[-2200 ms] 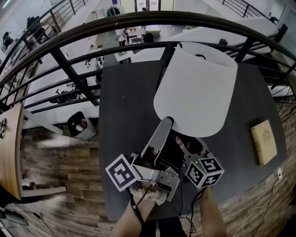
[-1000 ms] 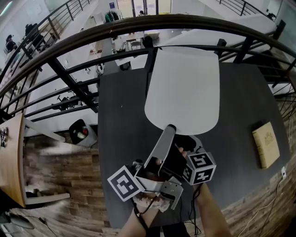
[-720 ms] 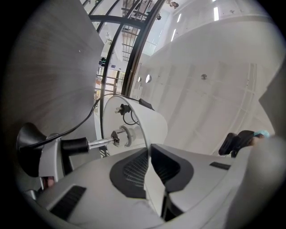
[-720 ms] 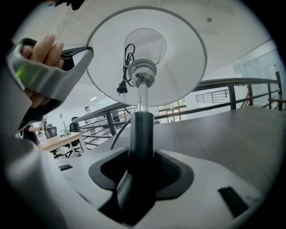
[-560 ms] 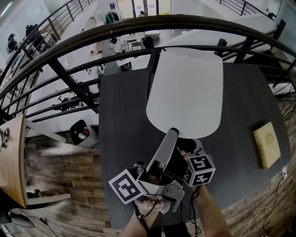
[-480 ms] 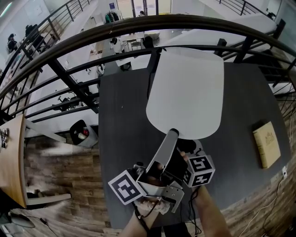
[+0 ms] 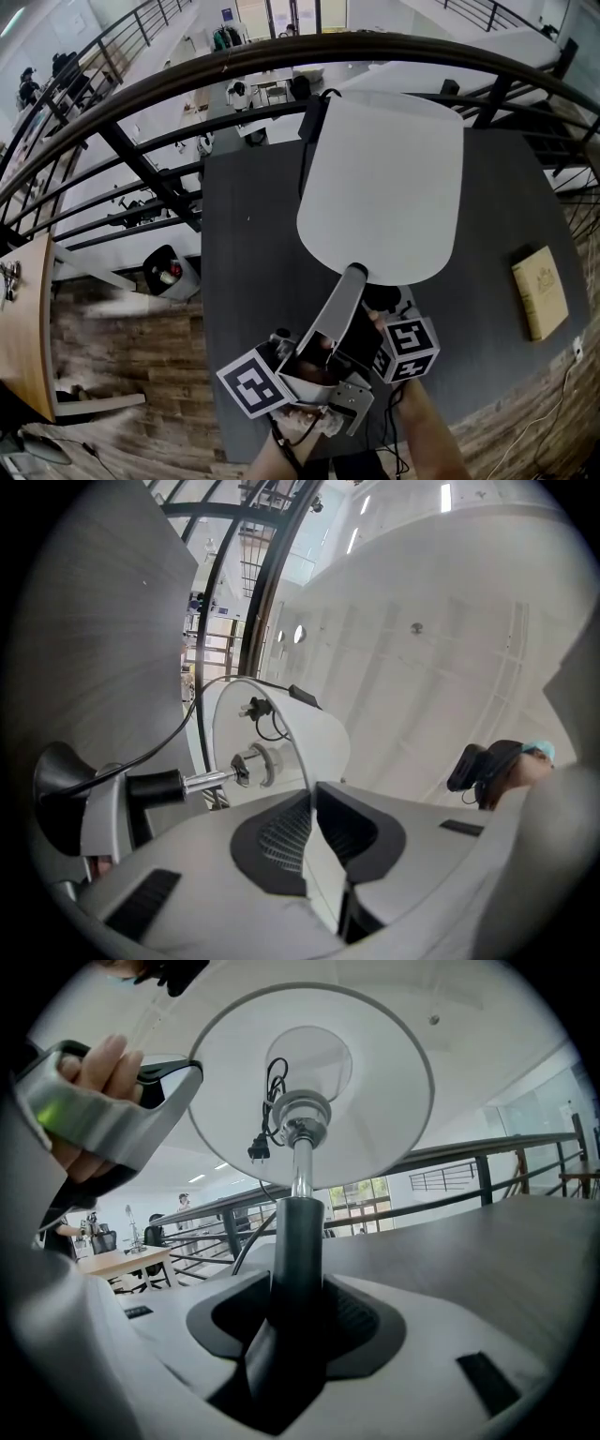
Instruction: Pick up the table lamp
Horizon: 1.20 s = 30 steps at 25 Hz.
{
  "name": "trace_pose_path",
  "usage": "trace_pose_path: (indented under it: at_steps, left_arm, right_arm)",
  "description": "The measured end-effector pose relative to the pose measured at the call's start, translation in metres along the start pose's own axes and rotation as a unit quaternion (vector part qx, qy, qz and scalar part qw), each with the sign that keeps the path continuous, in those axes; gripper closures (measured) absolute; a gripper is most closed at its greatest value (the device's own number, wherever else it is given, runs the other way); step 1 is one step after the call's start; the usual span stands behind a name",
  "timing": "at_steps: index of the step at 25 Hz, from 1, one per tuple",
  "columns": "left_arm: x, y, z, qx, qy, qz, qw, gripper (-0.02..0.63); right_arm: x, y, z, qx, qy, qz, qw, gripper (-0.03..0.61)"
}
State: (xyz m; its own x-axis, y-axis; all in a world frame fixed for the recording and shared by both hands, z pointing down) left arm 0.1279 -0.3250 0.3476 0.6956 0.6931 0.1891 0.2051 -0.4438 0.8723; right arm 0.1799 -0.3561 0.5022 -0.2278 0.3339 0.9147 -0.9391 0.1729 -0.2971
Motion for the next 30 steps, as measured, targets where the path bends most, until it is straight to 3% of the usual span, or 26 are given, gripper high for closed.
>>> trace_pose_path:
  at_steps: [20, 30]
  left_arm:
    - [0.005, -0.097, 0.037, 0.049, 0.033, 0.034, 0.9976, 0.563]
    - [0.015, -0.120, 0.037, 0.060, 0.040, 0.039, 0.9966, 0.563]
  right_arm:
    - [-0.096, 0.018, -0.045, -0.002, -0.044, -0.027, 0.999, 0.379]
    - [-0.111, 0.023, -0.064, 0.006, -0.059, -0.023, 0.998, 0.380]
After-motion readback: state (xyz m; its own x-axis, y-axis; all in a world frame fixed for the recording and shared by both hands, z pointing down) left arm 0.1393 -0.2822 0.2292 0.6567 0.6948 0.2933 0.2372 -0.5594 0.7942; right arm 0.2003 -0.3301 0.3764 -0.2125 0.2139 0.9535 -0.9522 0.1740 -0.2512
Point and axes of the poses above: the fingertips, and each gripper's own axes: z forward along the fingers, y to its left, x out of its underside, the point moved 1 cm from there along -z, backward along the fingers, and after that the axes turned 6 degrees about z, right-handed, at the moved point
